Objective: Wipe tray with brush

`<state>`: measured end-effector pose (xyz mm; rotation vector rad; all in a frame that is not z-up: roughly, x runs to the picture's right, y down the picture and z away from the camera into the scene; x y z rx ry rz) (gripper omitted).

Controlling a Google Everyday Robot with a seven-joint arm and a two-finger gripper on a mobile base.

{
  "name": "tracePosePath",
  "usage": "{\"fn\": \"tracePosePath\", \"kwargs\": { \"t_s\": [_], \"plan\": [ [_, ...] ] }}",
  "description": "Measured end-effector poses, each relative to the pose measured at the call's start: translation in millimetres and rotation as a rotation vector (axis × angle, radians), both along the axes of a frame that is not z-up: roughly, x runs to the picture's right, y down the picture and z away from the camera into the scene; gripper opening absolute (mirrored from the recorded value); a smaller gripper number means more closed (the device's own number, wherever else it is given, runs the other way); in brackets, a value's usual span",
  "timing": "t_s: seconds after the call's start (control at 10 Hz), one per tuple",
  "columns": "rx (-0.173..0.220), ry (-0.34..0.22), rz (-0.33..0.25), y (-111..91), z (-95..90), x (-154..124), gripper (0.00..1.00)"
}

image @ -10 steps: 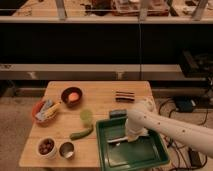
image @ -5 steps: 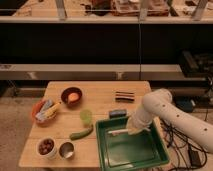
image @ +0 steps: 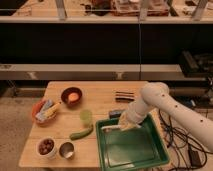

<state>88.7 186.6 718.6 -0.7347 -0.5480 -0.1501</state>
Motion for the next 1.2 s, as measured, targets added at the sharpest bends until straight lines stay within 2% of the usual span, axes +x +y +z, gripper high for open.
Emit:
{"fn": "tracePosePath", "kwargs": {
  "t_s": [0.2, 0.4, 0.5, 0.7, 0.8, 0.9, 1.0, 1.2],
  "plan": [
    [-0.048, 0.072, -0.068, 22, 20.8, -3, 0.01],
    [-0.095, 0.097, -0.090, 46, 40.2, -2, 0.01],
    [-0.120, 0.107, -0.088, 53, 44.7, -1, 0.07],
    [-0.175, 0.140, -0.059, 55, 43.5, 0, 0.24],
    [-0.212, 0.157, 0.003, 50, 35.9, 3, 0.39],
    [-0.215, 0.152, 0.028, 46, 31.3, 5, 0.46],
    [-0.213, 0.138, 0.030, 45, 28.2, 7, 0.55],
    [-0.186, 0.147, -0.019, 41, 26.2, 2, 0.75]
  ]
}}
